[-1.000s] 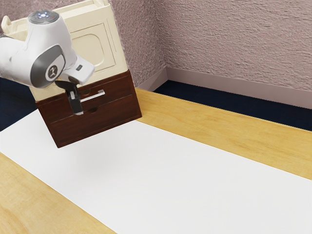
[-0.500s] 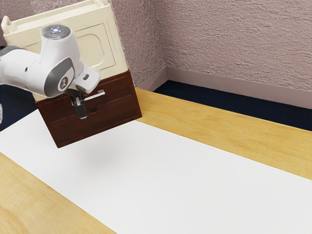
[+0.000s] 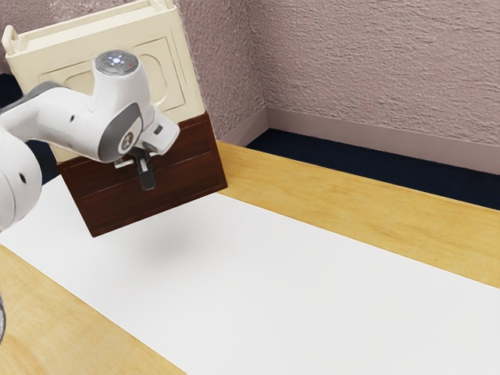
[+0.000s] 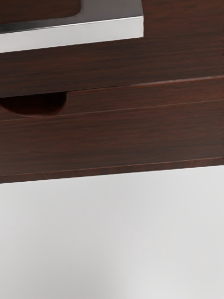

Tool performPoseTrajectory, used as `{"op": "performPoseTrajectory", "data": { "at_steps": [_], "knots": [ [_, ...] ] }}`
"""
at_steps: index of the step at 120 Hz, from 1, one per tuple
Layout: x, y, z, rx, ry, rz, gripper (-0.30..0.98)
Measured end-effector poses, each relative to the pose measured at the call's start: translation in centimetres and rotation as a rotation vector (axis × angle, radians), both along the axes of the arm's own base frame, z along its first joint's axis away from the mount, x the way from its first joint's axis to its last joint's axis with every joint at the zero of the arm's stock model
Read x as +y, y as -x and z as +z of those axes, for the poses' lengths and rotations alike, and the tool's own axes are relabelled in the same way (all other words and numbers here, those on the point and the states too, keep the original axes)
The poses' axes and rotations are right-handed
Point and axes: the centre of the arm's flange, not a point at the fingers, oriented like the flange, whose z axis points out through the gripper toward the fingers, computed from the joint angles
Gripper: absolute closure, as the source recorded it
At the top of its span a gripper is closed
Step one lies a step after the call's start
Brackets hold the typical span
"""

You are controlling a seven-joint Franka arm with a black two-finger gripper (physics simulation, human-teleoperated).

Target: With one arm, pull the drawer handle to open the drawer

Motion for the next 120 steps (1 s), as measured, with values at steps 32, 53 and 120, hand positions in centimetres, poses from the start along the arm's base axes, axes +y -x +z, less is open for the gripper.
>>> {"op": "performPoseTrajectory", "data": {
  "at_steps": [32,53,120],
  "knots": [
    [-0.3,-0.7,-0.8,-0.015,0.004,-0.012,0.0],
    [-1.0,-0.2,-0.8,-0.019,0.022,-0.02,0.0],
    [-5.9,3.3,-0.7,0.001,0.104,-0.097,0.02]
  ]
}}
